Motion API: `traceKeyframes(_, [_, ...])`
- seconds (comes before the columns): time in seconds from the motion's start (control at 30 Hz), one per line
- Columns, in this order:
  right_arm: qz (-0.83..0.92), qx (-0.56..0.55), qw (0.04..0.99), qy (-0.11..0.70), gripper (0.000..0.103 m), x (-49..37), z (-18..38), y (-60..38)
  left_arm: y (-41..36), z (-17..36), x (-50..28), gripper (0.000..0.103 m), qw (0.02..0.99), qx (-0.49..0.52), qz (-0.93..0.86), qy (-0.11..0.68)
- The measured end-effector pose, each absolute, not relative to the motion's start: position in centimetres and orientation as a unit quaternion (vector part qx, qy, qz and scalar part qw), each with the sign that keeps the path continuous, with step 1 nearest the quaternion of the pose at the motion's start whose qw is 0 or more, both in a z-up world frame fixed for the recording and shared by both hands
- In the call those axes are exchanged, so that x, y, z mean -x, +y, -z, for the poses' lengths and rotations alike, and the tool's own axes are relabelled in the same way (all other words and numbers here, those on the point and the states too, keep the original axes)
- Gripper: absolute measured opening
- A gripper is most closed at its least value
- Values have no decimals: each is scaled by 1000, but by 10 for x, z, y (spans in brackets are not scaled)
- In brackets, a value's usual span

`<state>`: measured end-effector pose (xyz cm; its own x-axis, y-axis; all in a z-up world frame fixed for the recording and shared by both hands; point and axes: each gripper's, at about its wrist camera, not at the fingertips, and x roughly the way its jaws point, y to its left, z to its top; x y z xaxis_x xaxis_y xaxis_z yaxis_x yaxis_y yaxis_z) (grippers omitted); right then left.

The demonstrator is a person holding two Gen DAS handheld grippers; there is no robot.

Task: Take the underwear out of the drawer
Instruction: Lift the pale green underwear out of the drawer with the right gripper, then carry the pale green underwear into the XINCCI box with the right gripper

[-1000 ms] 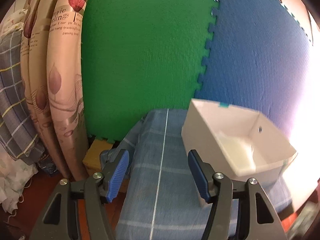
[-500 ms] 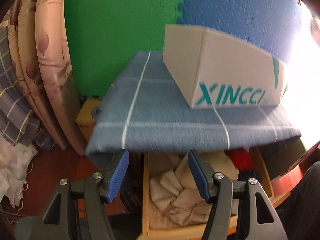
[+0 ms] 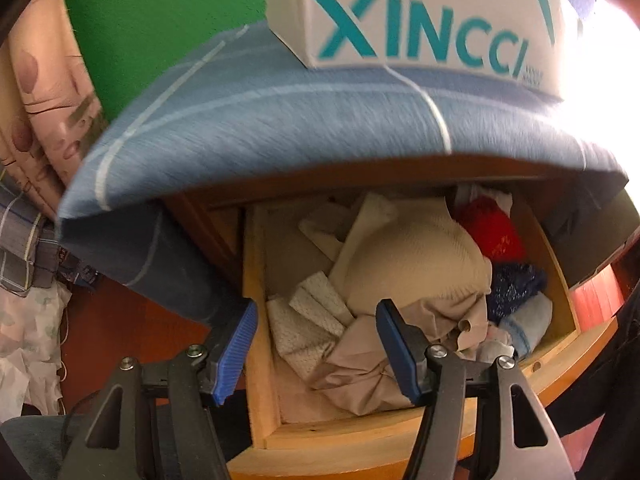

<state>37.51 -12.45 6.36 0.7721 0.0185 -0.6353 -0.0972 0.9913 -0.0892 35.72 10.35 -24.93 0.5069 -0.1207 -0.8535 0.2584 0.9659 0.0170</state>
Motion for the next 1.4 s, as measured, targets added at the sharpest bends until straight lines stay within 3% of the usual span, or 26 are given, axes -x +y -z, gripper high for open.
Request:
traceKeyframes(0.4, [-15,85,935,344,46,-422,-57,-123,81,279,-368,63,843,-70,109,522])
traceKeyframes(1.4, [-3,95,900,426,46,-515,40,-122,48,314,-366,63,818,-68,153,551])
